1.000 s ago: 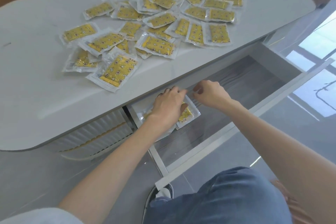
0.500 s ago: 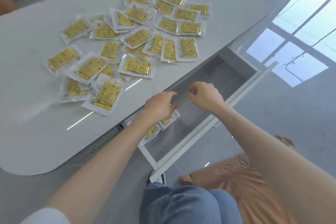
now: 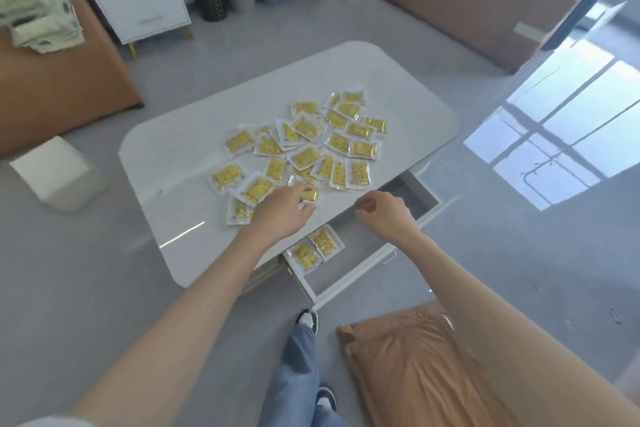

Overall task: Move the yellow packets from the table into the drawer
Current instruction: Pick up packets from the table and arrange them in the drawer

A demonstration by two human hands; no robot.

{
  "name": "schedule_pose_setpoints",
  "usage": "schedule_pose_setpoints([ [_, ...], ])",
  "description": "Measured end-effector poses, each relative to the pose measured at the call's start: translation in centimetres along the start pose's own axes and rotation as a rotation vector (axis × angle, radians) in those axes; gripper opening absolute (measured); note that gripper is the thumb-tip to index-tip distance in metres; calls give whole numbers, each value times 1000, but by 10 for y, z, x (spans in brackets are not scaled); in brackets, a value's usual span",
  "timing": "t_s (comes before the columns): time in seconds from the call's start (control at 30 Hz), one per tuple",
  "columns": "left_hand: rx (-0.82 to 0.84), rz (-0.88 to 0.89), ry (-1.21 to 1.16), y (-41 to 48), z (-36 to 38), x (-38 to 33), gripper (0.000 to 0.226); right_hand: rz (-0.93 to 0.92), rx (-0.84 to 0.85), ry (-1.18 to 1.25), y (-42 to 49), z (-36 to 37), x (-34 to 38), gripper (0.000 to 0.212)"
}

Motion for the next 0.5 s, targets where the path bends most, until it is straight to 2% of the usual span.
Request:
schedule_pose_setpoints([
  [0.23, -104, -1, -67, -89, -86, 41, 44, -192, -50, 33, -54, -14, 109, 24],
  [0.5, -201, 16, -49, -99, -148, 145, 39, -270, -115, 110, -49, 35, 211, 26],
])
Point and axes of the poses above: each hand's wrist, its own y-axis towards the middle knuckle, its own z-axis out of the palm, x = y × z, the point moved 1 cm from there along y, towards the middle knuckle, and after that the axes turned 12 degrees about -z, right-handed, at the moved point
